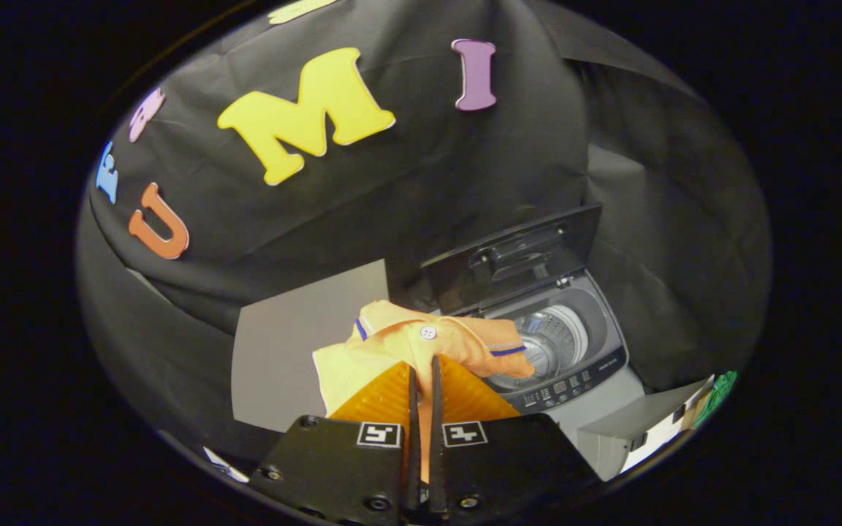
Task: Put the clothes into the washing machine and then close the washing machine lid.
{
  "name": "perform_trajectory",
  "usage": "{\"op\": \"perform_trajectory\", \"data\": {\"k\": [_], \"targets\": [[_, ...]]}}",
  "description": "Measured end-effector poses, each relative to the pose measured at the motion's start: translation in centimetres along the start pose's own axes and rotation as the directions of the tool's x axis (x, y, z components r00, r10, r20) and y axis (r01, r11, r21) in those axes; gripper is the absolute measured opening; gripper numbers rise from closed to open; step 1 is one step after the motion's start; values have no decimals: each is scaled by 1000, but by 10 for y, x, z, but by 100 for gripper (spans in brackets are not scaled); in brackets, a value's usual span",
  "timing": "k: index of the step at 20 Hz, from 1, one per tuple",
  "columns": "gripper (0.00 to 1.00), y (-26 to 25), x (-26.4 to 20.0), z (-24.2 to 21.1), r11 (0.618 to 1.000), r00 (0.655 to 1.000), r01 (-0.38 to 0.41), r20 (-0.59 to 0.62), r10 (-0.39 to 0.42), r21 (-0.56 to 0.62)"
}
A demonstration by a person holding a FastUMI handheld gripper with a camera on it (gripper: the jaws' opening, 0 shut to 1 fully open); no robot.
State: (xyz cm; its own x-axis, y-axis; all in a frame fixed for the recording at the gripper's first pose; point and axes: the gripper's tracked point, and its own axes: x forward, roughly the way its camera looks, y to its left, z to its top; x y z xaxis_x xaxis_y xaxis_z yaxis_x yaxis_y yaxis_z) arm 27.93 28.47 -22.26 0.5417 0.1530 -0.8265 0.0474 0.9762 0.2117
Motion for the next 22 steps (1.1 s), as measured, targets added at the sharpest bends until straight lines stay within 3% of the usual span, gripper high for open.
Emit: {"op": "perform_trajectory", "data": {"k": [9,22], "targets": [[8,-91,-4,62,999,995,29,96,-32,34],[8,-153,58,58,996,999,-41,-27,43,81]]}}
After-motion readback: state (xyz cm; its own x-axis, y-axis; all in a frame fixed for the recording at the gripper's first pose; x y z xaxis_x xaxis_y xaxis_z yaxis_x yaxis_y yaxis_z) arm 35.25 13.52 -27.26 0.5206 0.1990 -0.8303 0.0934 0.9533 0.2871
